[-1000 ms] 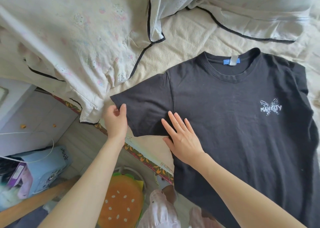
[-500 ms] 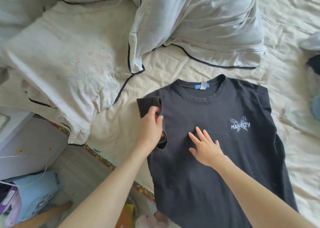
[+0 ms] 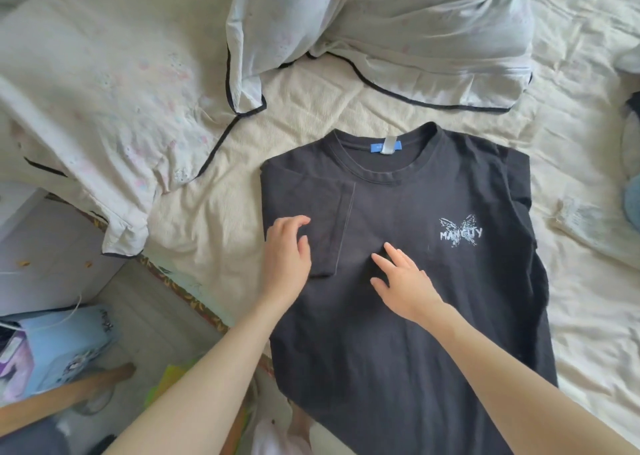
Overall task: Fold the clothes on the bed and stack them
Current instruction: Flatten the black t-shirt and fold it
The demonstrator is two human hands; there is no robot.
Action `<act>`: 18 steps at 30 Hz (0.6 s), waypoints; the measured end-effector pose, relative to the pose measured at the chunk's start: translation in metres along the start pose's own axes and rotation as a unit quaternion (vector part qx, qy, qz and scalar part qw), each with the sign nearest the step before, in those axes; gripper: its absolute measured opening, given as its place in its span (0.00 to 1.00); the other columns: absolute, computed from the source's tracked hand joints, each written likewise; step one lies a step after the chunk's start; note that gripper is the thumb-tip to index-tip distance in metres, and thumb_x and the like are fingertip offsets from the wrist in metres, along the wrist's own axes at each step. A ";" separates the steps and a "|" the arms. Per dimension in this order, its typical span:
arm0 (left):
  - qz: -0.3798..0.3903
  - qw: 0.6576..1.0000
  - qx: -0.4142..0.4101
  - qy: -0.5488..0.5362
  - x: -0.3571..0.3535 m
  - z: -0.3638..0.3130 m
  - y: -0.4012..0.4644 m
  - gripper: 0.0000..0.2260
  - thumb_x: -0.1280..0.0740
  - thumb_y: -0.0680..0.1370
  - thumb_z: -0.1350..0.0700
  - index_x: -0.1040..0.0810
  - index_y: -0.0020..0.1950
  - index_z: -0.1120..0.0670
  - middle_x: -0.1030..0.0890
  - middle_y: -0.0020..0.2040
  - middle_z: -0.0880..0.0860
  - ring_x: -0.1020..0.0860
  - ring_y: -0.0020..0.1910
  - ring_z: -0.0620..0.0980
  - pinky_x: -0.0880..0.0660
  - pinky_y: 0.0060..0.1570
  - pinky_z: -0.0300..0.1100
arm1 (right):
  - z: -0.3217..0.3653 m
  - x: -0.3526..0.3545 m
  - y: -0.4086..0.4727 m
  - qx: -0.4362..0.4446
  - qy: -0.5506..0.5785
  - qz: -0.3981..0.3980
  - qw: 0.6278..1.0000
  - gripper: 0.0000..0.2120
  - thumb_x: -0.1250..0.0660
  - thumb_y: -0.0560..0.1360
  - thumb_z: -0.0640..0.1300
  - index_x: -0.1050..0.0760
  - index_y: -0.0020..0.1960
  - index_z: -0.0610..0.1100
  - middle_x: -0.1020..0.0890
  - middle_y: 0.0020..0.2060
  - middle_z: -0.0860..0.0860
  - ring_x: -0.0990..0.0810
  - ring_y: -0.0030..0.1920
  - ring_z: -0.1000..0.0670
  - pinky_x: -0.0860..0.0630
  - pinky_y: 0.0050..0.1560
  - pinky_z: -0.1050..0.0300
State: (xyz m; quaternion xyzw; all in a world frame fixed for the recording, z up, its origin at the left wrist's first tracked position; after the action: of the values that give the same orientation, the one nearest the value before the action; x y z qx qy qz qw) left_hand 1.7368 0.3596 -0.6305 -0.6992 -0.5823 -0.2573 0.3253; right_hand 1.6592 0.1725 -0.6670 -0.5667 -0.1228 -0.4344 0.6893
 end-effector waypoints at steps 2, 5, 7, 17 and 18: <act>-0.075 0.992 0.095 -0.023 0.014 0.026 -0.008 0.13 0.38 0.79 0.63 0.27 0.63 0.59 0.26 0.59 0.57 0.27 0.57 0.53 0.29 0.58 0.45 | 0.002 0.006 0.002 -0.032 0.034 -0.047 0.998 0.20 0.45 0.81 0.51 0.34 0.71 0.48 0.39 0.73 0.49 0.39 0.71 0.47 0.35 0.65 0.46; -0.037 0.955 0.270 -0.118 0.014 0.062 -0.017 0.14 0.39 0.81 0.57 0.29 0.64 0.61 0.25 0.59 0.55 0.26 0.55 0.50 0.31 0.53 0.40 | 0.017 0.012 0.012 -0.079 0.172 -0.086 0.978 0.17 0.43 0.80 0.51 0.25 0.60 0.42 0.24 0.58 0.45 0.26 0.52 0.47 0.30 0.52 0.55; 0.027 0.949 0.287 -0.129 0.007 0.072 -0.022 0.15 0.39 0.81 0.53 0.29 0.65 0.60 0.23 0.58 0.53 0.26 0.53 0.48 0.30 0.53 0.40 | 0.033 0.007 0.018 -0.109 0.294 -0.055 0.948 0.20 0.41 0.79 0.50 0.24 0.56 0.34 0.19 0.50 0.40 0.22 0.48 0.42 0.26 0.51 0.51; 0.048 0.961 0.241 -0.130 0.006 0.085 -0.030 0.12 0.37 0.80 0.50 0.27 0.58 0.56 0.23 0.50 0.48 0.23 0.52 0.48 0.30 0.49 0.39 | 0.063 -0.024 0.027 -0.219 0.491 -0.007 0.843 0.02 0.35 0.75 0.39 0.26 0.44 0.43 0.24 0.38 0.49 0.25 0.43 0.48 0.25 0.51 0.52; 0.060 0.963 0.229 -0.132 0.005 0.084 -0.031 0.12 0.36 0.79 0.50 0.27 0.60 0.55 0.23 0.51 0.46 0.24 0.52 0.46 0.31 0.49 0.37 | 0.063 -0.022 0.026 -0.220 0.498 -0.015 0.839 0.02 0.37 0.76 0.39 0.26 0.45 0.41 0.24 0.37 0.49 0.23 0.41 0.49 0.23 0.50 0.52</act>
State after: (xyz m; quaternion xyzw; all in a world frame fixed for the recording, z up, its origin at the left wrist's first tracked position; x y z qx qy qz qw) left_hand 1.7059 0.4300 -0.6771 -0.6672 -0.6208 -0.0024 0.4116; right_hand 1.6853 0.2378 -0.6787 -0.4090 0.3273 -0.6838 0.5080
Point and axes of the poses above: each hand's wrist, its own y-axis towards the middle knuckle, its own x-axis out of the back of the hand, z = x × y, the point moved 4 cm from there along y, towards the middle knuckle
